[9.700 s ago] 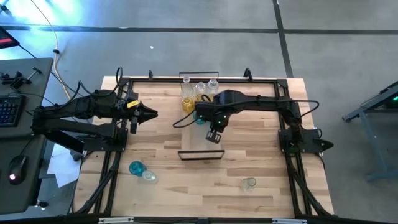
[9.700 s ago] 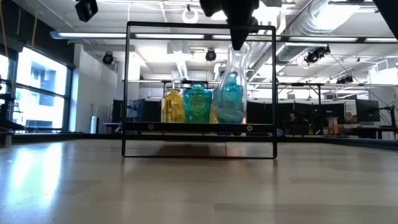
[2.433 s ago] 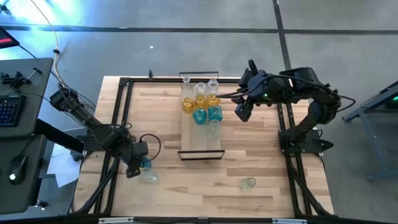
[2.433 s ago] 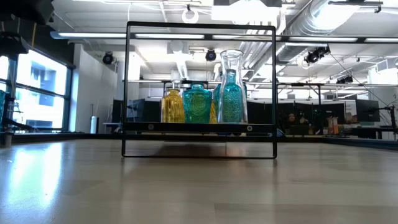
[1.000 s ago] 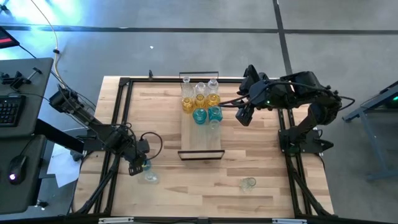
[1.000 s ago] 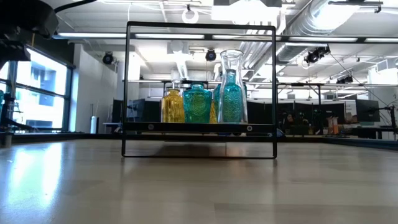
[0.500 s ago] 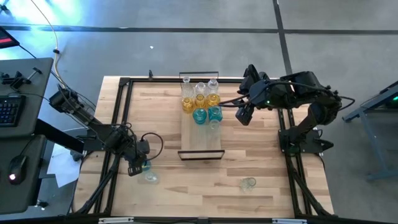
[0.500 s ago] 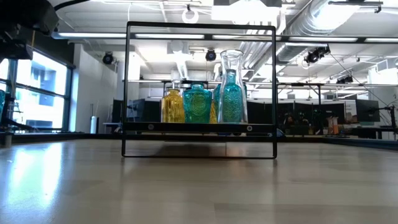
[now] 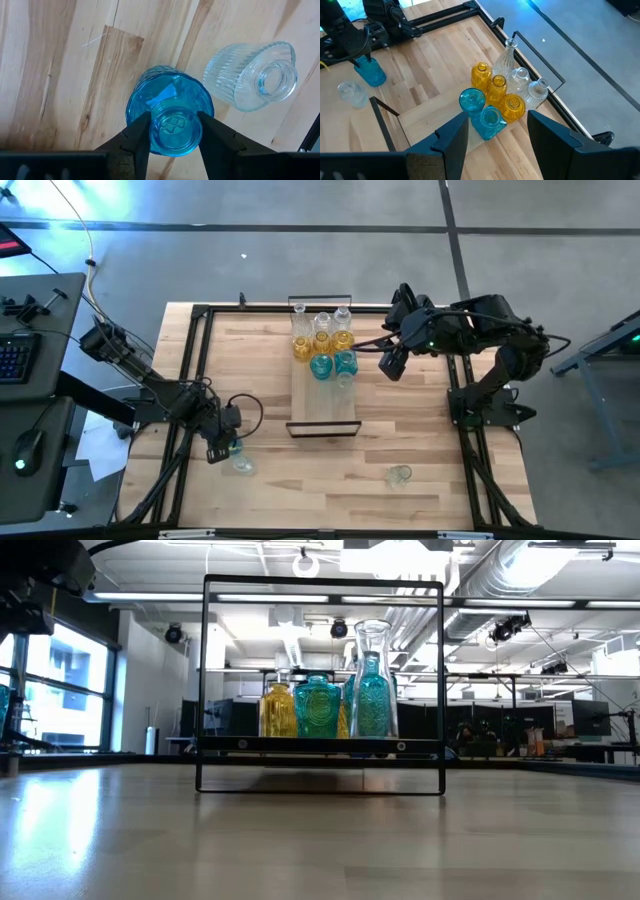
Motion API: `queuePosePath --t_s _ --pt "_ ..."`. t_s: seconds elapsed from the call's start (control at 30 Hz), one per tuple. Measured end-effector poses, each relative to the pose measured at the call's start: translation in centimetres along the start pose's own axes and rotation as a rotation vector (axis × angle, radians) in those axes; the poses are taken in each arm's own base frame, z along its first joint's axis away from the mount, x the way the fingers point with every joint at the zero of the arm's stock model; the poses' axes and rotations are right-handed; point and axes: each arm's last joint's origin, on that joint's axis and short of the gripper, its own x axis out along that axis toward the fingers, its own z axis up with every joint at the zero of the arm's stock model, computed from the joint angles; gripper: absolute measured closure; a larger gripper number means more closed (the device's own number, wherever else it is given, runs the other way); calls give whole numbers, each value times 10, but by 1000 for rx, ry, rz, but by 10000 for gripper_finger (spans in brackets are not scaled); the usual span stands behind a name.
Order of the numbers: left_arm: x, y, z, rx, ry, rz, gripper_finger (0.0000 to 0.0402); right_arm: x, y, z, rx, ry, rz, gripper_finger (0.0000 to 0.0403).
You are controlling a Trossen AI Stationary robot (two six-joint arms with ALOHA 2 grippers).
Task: Sort vases onto shelf
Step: Put the blue flower vase on the shelf aligned with the other blue flower vase
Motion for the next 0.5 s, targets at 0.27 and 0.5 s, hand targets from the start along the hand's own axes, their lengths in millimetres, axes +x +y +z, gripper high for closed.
queuePosePath --t_s 0.27,0.5 --pt "-2 0 0 -1 8 9 275 0 0 0 -19 0 0 217" --pt "-11 4 0 1 1 85 275 0 -1 0 -31 -8 -18 217"
